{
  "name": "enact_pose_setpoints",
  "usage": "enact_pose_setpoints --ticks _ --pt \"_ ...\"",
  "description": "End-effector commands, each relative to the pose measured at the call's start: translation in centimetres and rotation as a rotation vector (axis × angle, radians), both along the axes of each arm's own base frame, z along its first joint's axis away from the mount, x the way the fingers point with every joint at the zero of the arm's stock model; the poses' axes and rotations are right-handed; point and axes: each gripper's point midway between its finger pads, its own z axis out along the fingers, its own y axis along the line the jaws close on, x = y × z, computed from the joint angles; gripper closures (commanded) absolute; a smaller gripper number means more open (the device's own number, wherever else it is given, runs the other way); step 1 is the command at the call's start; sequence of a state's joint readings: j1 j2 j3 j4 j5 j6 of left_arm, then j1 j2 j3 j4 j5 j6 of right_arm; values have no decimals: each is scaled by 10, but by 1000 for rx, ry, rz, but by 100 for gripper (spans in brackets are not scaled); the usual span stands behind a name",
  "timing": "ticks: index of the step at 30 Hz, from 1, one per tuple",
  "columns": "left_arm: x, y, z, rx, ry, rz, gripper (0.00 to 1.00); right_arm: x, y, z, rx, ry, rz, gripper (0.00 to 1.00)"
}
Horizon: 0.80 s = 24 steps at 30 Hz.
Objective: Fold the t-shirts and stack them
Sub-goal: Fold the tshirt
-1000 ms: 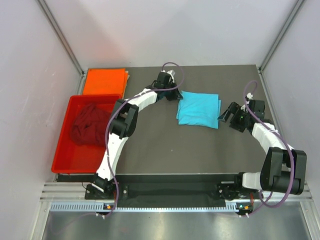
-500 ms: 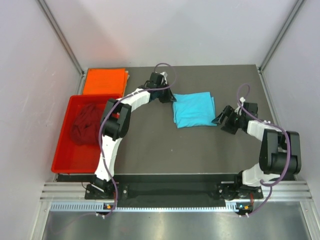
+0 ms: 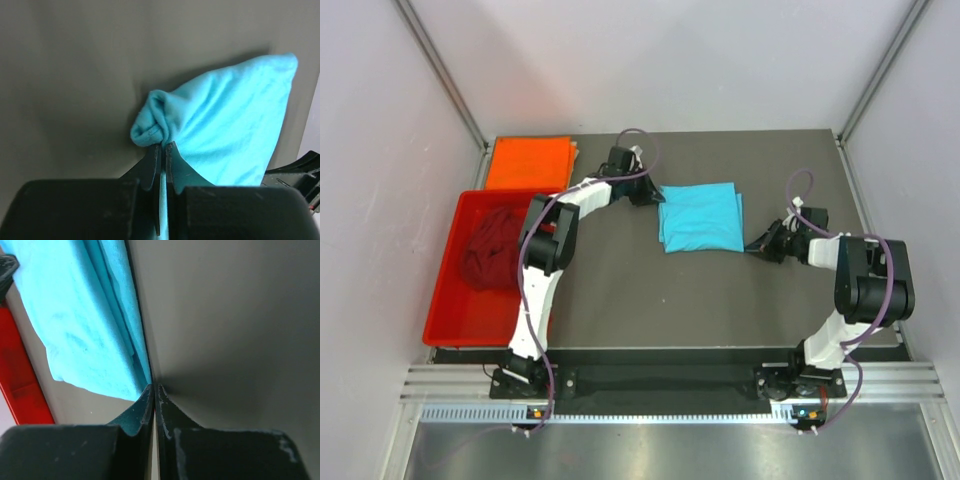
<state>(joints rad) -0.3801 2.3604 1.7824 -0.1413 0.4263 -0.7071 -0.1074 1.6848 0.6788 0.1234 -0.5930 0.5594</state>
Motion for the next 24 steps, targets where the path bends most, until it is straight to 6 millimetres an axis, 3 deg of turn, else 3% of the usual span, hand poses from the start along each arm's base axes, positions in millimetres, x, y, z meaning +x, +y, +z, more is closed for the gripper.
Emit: enact_pose_setpoints --ticks 1,9,16,18,19,24 --pt "21 0 7 -58 -38 14 100 -3 -4 -7 -43 16 1 100" --pt "30 1 -3 -111 1 12 100 -1 -4 -3 -51 7 2 100" --pt "25 -1 -5 -136 18 3 100 0 -1 32 -34 -78 -18 54" --pt "23 -2 -5 -145 17 1 100 0 3 36 -35 -93 -11 48" --pt "23 -3 -5 -149 18 2 100 1 4 38 -36 -97 -7 40" --pt "22 -4 -5 -163 24 4 100 4 14 27 -37 -75 25 29"
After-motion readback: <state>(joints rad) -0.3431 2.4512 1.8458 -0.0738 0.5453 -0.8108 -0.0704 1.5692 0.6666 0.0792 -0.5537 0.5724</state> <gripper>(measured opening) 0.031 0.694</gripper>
